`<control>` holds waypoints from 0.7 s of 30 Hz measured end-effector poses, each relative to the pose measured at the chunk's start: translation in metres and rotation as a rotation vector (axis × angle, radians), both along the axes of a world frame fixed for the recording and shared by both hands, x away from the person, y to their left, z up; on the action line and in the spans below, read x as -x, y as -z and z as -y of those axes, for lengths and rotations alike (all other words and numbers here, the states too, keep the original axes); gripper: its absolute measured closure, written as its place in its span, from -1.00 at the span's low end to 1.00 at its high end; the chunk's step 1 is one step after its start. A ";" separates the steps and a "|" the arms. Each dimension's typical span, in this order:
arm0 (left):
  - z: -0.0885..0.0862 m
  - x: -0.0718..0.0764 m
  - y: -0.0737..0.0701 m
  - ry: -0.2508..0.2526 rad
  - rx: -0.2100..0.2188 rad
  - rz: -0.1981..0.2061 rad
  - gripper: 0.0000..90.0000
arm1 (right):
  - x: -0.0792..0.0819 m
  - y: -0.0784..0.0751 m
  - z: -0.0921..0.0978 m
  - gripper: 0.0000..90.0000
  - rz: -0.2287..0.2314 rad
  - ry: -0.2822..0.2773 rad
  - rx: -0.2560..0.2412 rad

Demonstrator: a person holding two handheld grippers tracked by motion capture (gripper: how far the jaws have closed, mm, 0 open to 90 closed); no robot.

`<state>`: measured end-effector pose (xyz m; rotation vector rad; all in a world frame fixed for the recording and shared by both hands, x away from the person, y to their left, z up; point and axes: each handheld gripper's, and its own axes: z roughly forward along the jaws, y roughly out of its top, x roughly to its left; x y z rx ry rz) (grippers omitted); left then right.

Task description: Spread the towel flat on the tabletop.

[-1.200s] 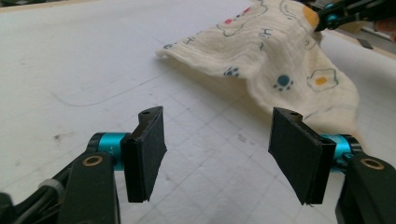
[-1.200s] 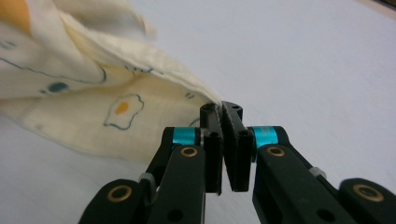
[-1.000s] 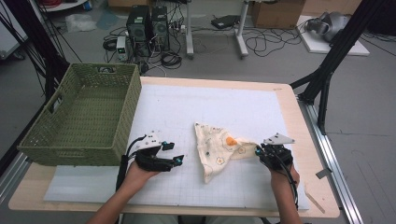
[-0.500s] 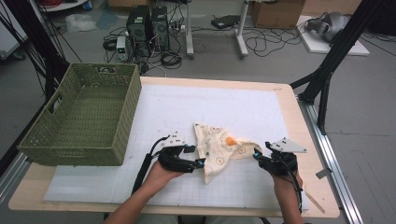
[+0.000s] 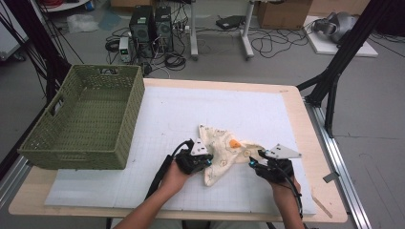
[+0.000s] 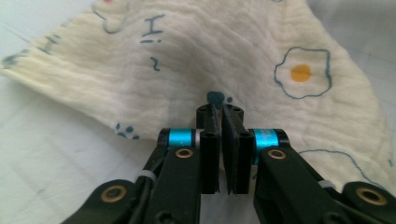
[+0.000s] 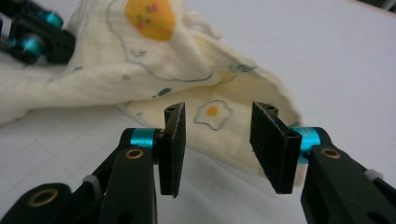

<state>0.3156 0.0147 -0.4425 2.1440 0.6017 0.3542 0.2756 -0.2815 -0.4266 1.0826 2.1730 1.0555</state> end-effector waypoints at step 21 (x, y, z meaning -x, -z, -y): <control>-0.109 -0.003 -0.017 -0.174 0.112 -0.010 0.94 | -0.020 0.013 -0.033 0.95 -0.230 -0.280 0.000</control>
